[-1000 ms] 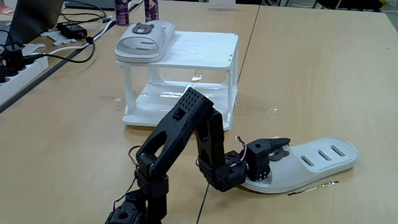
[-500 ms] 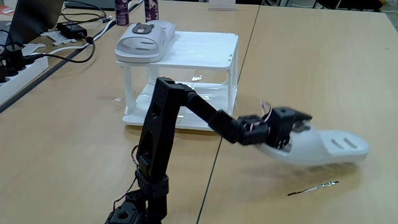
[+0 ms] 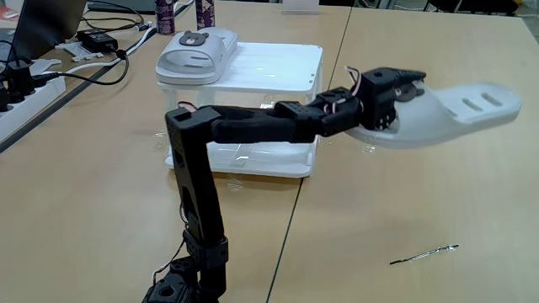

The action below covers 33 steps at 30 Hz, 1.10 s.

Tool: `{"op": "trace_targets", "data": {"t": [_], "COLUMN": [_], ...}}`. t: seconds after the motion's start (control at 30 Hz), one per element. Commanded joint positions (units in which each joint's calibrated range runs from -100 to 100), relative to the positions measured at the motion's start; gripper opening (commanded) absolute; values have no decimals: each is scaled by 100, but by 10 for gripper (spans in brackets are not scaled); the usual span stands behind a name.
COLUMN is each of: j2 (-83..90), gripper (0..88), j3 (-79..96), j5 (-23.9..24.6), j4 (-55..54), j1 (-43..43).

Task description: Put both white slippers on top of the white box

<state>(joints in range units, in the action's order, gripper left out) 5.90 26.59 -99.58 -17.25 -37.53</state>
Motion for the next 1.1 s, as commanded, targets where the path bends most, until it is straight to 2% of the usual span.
{"op": "trace_targets", "data": {"t": [0.0,0.27,0.83,1.07], "j2": [1013,904,-964,-1797], "gripper": [8,8,8,8], "j3": [-1022,-2258,-4080,-4793], "j5": [-42,-42,-42,-42], "j4": [466,1570,1579,1570], "j1": [101,825,3383,3621]}}
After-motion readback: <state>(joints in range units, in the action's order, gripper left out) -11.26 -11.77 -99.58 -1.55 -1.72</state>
